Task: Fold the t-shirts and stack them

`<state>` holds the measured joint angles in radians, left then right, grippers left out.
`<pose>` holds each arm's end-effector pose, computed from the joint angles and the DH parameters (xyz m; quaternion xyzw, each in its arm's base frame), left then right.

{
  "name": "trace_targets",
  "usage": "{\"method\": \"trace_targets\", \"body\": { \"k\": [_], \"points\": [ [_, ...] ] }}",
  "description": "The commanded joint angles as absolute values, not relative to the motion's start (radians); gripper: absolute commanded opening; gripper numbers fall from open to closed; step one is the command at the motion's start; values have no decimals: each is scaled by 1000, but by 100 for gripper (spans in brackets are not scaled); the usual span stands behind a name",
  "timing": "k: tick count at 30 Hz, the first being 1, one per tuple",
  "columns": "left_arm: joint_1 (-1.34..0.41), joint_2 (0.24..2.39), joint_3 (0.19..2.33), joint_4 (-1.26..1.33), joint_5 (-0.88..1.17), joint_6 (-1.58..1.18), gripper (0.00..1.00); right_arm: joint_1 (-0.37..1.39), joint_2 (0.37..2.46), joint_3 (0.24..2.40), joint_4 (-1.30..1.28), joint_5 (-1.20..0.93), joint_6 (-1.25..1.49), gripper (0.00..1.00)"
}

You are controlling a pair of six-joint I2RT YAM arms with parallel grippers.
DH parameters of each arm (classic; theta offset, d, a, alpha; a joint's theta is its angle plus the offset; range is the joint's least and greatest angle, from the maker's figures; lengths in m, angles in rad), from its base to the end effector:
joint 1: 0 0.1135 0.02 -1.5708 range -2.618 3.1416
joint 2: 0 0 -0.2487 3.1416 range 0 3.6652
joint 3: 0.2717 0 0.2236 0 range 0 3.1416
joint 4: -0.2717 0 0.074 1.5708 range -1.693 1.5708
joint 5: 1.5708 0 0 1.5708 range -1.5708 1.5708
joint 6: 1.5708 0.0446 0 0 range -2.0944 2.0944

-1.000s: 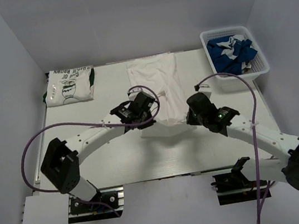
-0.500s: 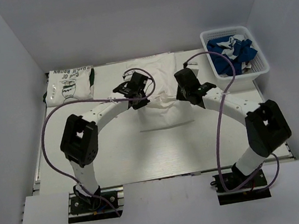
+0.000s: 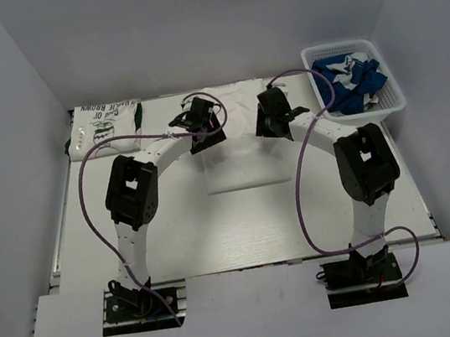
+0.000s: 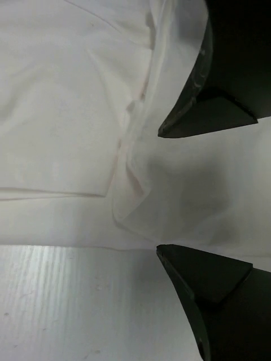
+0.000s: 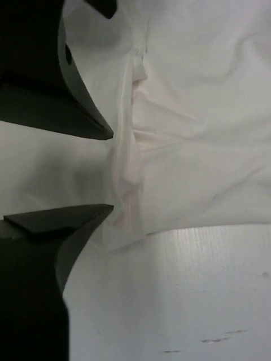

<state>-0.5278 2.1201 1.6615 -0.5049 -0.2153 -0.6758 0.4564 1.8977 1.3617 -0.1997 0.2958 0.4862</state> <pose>0.3820 -0.2117 0.1875 -0.1022 0.9438 -0.0838 0.3031 0.3668 0.1656 0.2123 0.0732 0.9031 0.0621 0.4185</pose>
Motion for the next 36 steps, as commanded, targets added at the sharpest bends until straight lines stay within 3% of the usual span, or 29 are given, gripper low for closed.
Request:
{"method": "trace_targets", "body": {
  "k": [1,2,3,4,13,17,22,26,29,30,33,34,36],
  "points": [
    [-494,2109,1752,-490,-175,-630,87,434,1928,1482,-228,152,425,59],
    [-494,2099,1740,-506,-175,-630,91,434,1902,1473,-229,131,420,84],
    [-494,2047,1709,-497,-184,-630,95,440,1887,1459,-203,76,416,90],
    [-494,2007,1665,-479,-196,-640,100,443,1867,1386,-189,62,408,90],
    [-517,1596,1113,-301,-91,-673,100,439,1533,968,-112,63,486,90],
    [-526,1572,1000,-250,86,-673,100,428,1425,811,-130,141,499,90],
    [-537,1618,943,-241,109,-673,99,403,1385,729,-107,149,437,90],
    [-546,1650,934,-241,109,-673,90,391,1431,732,-75,106,370,90],
    [-546,1683,953,-232,109,-664,77,391,1480,745,-40,57,345,83],
    [-555,1707,966,-247,109,-664,67,388,1489,755,-38,54,345,79],
    [-555,1730,966,-259,109,-664,56,385,1548,778,-41,47,348,62],
    [-555,1741,953,-243,109,-664,50,385,1558,779,-41,45,350,50],
    [-555,1756,953,-233,118,-675,46,382,1580,784,-29,51,348,44]
  ]
}}
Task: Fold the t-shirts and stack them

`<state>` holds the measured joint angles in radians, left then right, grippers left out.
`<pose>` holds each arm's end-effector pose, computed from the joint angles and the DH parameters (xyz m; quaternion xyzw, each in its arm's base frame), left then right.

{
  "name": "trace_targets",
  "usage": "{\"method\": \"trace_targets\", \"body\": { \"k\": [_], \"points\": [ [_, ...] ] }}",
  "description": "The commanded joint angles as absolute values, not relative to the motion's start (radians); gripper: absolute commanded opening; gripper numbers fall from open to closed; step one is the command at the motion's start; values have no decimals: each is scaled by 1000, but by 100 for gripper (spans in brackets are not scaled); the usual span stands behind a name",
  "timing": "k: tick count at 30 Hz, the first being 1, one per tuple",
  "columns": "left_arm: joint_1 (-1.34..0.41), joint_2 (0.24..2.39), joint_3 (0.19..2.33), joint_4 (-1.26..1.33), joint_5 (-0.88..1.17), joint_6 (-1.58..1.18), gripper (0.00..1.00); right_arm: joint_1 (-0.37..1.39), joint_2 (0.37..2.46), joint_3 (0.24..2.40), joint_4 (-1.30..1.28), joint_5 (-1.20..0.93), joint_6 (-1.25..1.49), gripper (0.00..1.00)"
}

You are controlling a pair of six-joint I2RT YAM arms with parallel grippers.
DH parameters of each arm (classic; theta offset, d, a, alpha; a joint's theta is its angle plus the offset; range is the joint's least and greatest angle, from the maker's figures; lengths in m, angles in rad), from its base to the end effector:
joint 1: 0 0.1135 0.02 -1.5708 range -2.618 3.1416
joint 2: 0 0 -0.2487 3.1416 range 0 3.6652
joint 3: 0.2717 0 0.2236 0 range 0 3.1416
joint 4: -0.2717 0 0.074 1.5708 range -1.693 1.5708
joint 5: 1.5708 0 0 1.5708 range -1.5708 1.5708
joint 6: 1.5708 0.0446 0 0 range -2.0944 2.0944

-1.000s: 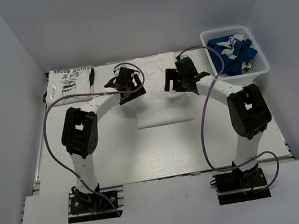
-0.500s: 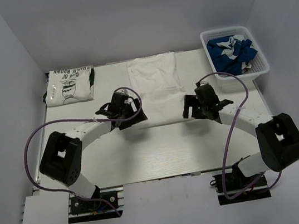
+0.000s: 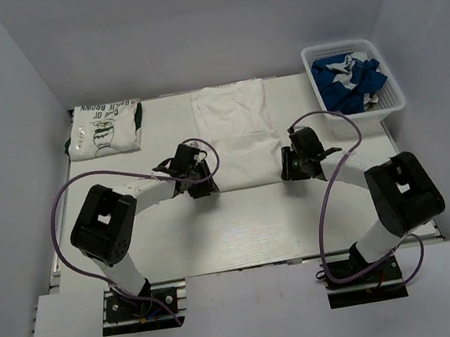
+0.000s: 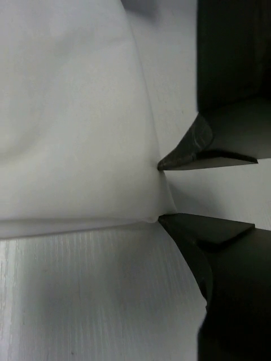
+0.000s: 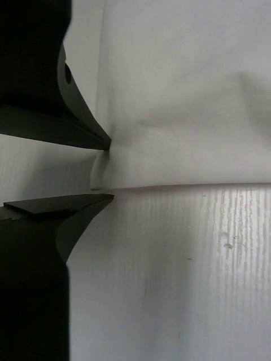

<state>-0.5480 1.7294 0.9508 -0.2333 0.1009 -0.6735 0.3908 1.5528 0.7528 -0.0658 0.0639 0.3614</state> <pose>0.2687 -0.1693 0.1502 -0.0463 0.9590 -0.1977 0.1979 0.2650 0.1061 0.1592 -0.0028 0.9381 0.0989 0.3320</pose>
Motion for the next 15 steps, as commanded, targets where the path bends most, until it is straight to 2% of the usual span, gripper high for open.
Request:
{"method": "trace_targets", "body": {
  "k": [1,4,5,7,8,11,15],
  "points": [
    [-555,1767,953,-233,109,-675,40,383,1585,784,-26,51,350,43],
    [-555,1795,973,-242,91,-675,28,384,1609,791,-12,57,342,38],
    [-555,1810,988,-253,80,-675,17,382,1620,795,-12,52,342,28],
    [-555,1824,1017,-276,69,-664,3,380,1624,808,-26,48,339,16],
    [-555,1824,1026,-285,54,-664,0,383,1626,810,-32,46,334,8],
    [-555,1824,1025,-295,20,-653,0,382,1603,799,-29,29,331,0],
    [-555,1752,971,-244,54,-635,0,387,1550,788,-55,9,330,0]
  ]
}}
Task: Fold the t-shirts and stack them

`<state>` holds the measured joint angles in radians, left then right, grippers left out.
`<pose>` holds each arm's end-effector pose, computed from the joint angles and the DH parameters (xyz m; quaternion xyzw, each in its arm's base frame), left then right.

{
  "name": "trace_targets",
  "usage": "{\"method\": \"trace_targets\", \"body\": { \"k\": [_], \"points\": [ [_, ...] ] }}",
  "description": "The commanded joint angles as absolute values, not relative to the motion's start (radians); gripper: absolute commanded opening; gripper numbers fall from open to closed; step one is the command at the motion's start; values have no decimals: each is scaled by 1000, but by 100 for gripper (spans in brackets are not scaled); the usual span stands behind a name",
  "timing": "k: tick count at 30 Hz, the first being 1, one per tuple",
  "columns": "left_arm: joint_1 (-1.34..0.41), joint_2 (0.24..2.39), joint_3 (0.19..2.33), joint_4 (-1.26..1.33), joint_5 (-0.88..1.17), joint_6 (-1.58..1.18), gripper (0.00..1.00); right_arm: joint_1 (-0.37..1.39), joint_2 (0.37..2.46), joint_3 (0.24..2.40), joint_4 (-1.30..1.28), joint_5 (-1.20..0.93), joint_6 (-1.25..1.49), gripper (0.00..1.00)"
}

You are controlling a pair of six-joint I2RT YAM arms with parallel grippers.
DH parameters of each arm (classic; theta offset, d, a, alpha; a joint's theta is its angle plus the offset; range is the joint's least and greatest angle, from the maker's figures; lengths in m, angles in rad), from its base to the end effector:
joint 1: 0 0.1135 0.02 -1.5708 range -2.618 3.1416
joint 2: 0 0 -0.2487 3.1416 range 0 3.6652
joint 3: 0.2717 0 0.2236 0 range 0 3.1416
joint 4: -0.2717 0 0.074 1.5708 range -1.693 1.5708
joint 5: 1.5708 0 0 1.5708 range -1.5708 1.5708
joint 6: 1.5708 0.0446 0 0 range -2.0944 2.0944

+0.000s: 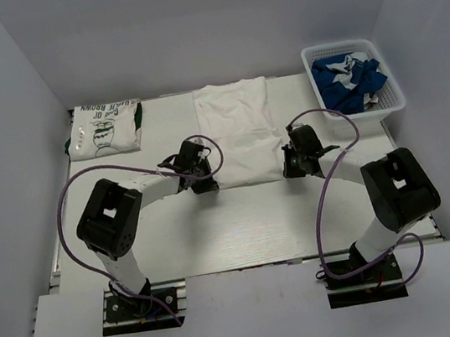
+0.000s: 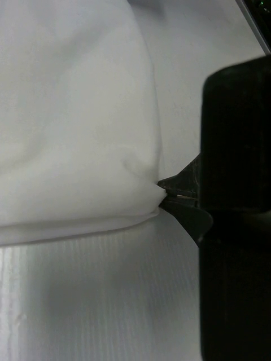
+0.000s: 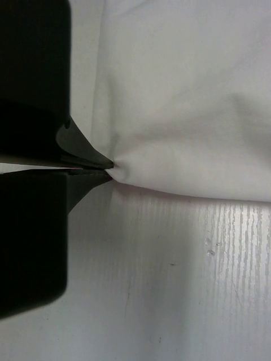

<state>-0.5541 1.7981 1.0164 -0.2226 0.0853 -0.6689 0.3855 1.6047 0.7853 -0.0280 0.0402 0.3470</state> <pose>0.2827 -0.1794 0.1467 -0.0431 0.9584 -0.1938 0.2051 0.2766 0.1103 0.1568 -0.0109 0.9351 0.1091 0.3371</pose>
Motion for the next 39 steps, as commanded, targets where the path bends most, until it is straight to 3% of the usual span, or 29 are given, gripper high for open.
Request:
{"method": "trace_targets", "body": {
  "k": [1,11,16,20,25,39],
  "points": [
    [-555,1732,959,-244,54,-635,0,388,1536,787,-84,9,327,0],
    [-643,1359,792,-320,182,-667,0,411,1125,637,-326,-145,348,0],
    [-695,1139,772,-360,207,-726,0,433,933,667,-461,-229,336,0],
    [-715,1045,781,-376,108,-735,0,437,878,735,-495,-197,360,0],
    [-715,1031,831,-310,-12,-753,0,431,913,834,-459,58,457,0],
    [-680,1356,1193,-426,-441,-724,0,396,1307,1167,-385,164,483,0]
  ]
}}
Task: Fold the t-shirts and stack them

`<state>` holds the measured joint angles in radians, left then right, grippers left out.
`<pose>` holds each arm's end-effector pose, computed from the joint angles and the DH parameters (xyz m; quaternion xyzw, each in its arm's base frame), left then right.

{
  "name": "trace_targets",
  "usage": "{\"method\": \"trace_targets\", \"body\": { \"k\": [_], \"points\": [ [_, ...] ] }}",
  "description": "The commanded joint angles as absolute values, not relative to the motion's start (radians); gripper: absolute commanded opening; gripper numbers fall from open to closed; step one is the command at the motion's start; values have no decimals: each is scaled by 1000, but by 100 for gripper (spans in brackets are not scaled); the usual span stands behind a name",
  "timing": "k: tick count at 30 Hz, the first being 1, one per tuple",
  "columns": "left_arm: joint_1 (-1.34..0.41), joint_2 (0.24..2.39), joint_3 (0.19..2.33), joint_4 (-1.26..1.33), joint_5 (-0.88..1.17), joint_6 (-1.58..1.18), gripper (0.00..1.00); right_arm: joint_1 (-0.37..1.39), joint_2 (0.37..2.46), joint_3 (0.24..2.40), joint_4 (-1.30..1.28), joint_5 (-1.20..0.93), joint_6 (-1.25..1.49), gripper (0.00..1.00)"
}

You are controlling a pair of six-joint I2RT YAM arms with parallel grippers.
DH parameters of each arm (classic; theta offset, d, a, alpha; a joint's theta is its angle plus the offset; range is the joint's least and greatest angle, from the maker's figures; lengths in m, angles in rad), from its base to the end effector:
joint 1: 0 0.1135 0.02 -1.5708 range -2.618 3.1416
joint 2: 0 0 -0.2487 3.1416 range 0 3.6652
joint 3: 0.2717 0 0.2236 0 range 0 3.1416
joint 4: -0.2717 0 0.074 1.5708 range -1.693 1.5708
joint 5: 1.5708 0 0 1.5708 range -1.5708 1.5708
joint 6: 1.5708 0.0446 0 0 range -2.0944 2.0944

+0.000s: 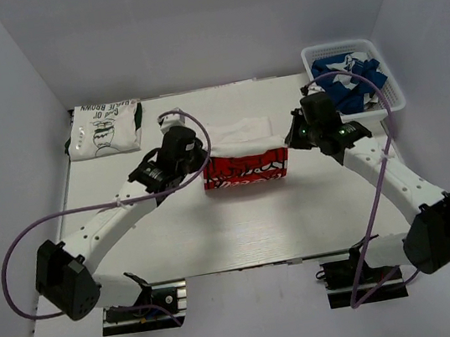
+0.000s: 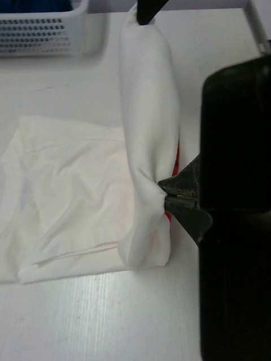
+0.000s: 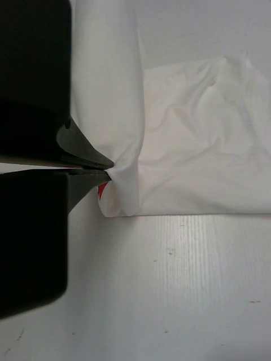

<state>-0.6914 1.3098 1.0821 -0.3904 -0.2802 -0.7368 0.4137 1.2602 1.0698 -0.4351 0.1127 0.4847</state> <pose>0.2193 -0.1655 0.2959 -0.0840 0.8783 -0.2036 0.4244 0.2426 0.1010 0.2992 0.0572 0.8875 0.1522 0.4312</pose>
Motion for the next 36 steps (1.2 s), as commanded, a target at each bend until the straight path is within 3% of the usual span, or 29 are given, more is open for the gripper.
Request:
{"method": "trace_targets", "body": {
  "k": [1,18,29,30,31,32,33,34,36],
  "points": [
    [-666,1379,1215,-426,-442,-724,0,390,1324,1195,-387,163,477,0],
    [-462,1834,1542,-351,-295,-606,0,299,1776,1532,-322,74,400,0],
    [-364,2157,1833,-399,-163,-597,0,258,2201,1951,-393,-54,393,0],
    [-354,2202,1880,-411,-137,-597,0,258,2242,1972,-387,-54,412,2],
    [-354,2223,1902,-411,-123,-597,2,255,2256,1973,-376,-57,419,18],
    [-354,2239,1923,-420,-109,-597,34,253,2266,2000,-373,-72,425,32],
    [-345,2252,1940,-420,-98,-597,65,250,2284,2009,-365,-83,425,74],
    [-345,2252,1940,-420,-75,-588,99,249,2284,2016,-351,-106,422,90],
    [-345,2237,1931,-387,-65,-574,99,250,2266,2019,-338,-117,410,90]
  ]
}}
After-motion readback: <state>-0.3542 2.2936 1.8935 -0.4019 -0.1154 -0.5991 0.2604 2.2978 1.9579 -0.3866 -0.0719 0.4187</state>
